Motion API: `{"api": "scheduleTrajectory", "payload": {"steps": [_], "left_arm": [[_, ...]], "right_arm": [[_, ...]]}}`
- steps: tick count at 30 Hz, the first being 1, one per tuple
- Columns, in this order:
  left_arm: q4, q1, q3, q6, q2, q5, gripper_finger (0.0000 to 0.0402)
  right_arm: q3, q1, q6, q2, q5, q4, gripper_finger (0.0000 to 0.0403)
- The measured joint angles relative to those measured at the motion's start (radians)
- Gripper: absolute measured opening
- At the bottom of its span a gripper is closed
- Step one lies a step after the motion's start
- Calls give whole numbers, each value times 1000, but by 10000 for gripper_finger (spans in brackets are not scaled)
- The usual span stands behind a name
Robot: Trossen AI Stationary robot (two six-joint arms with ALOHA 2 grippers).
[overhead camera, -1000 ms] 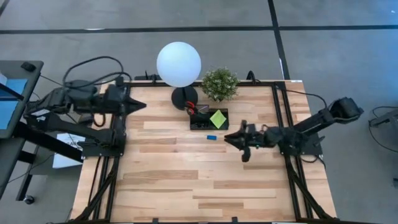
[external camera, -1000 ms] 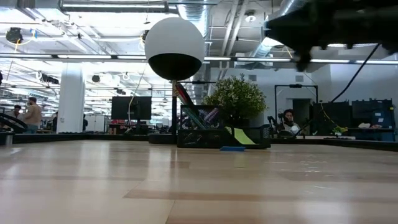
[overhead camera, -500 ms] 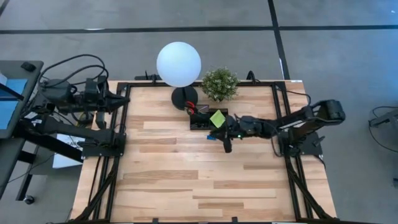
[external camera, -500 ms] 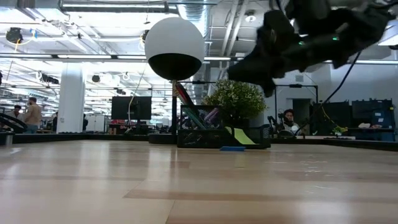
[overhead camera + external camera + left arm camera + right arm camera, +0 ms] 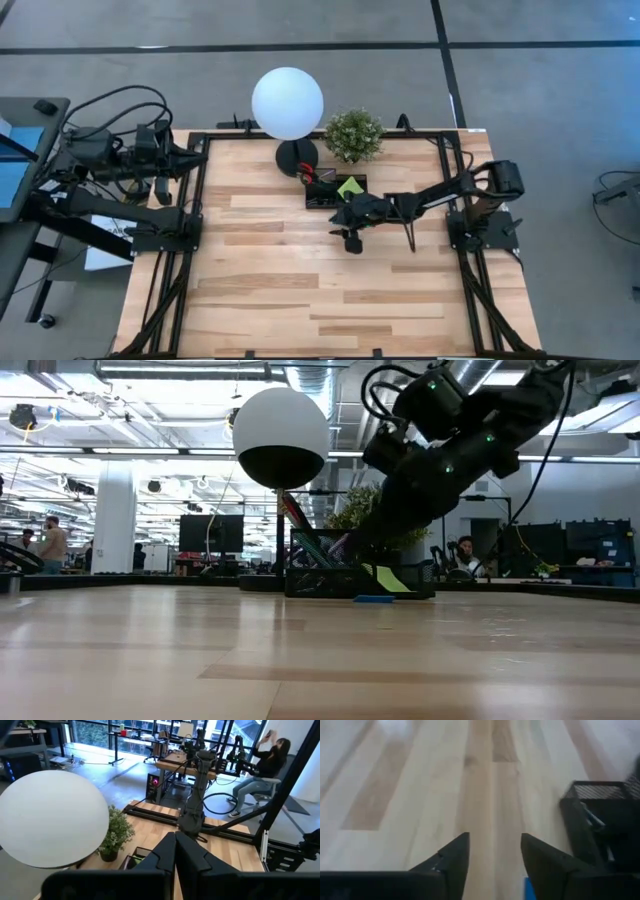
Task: Pick and place office supplies into organizer
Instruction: Put the blue eraser into the black desk organizer
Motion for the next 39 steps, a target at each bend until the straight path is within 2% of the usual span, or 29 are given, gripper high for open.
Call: {"api": "scheduleTrajectory", "payload": {"steps": [5,10,22,30,35,39], "left_arm": [[0,0,0,-1,-2,12,0],[0,0,0,-3,-2,27,0],[0,0,0,0,-2,27,0],[0,0,0,0,-2,27,0],[0,0,0,-8,-2,24,0],[0,0,0,-7,-2,10,0]], "right_arm": [[-8,-13,38,31,17,-16,209],[-52,-37,104,33,13,-16,223],[-112,-84,64,19,12,29,218],[-206,-99,119,70,12,207,219],[-206,-63,131,93,47,245,214],[-204,-46,203,95,100,243,210]]}}
